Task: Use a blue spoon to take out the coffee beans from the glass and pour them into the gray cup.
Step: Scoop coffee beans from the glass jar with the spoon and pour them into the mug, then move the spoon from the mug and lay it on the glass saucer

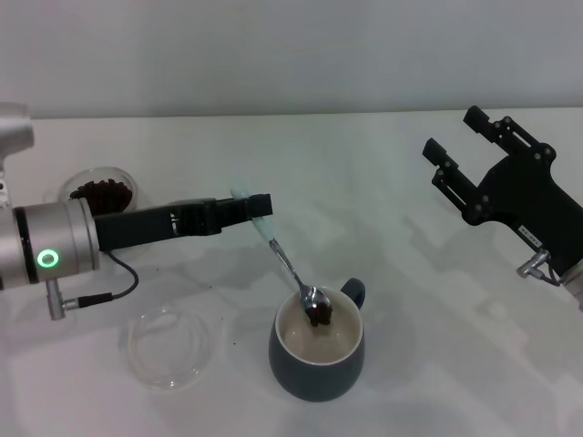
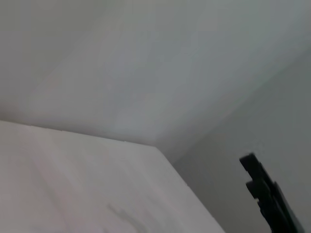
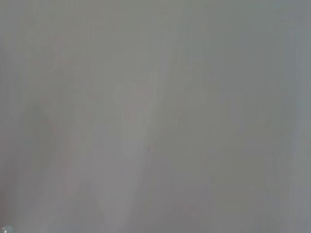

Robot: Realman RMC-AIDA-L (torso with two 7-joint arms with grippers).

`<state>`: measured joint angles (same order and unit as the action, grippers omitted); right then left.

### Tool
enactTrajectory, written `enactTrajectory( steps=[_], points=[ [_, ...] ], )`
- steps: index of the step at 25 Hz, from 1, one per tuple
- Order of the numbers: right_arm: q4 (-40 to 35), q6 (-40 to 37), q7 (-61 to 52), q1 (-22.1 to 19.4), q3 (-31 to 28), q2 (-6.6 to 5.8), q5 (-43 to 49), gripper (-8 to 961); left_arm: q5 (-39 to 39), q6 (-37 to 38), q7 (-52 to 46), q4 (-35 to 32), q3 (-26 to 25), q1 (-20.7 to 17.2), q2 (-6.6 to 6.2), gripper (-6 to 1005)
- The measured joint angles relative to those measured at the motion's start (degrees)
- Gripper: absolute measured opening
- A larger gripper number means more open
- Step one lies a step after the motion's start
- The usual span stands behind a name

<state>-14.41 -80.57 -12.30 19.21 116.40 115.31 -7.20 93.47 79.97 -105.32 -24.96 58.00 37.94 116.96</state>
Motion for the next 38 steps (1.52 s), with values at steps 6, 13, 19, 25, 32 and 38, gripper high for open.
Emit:
enactTrajectory(
  steps=[6,13,19,25,32,38],
  points=[
    [-0.26,1.18,0.00,0.10,-0.13,0.00,0.00,621,1.25,0.41,5.16,-4.89,1.93,-0.65,1.10,132],
    [-0.28,1.25,0.00,0.48,-0.21,0.00,0.00,621,1.05,0.55,7.69,-7.97,5.36,-0.73,1.45,131],
    [-0.28,1.31,0.00,0.59,-0.22,0.00,0.00,621,-2.51,1.76,6.61,-8.23,5.17,-0.86,0.73,130],
    [-0.34,1.56,0.00,0.78,-0.28,0.00,-0.01,621,-9.17,5.19,2.33,-8.87,5.10,-2.90,-2.56,132],
    [-0.76,1.96,0.00,0.91,-0.30,0.00,0.00,621,-14.04,6.31,1.16,-12.14,3.08,-9.68,-5.36,131],
    [-2.05,1.96,0.00,0.92,-0.22,-0.01,-0.01,621,-10.31,6.05,0.50,-9.70,-0.36,-14.22,-6.63,130]
  ],
)
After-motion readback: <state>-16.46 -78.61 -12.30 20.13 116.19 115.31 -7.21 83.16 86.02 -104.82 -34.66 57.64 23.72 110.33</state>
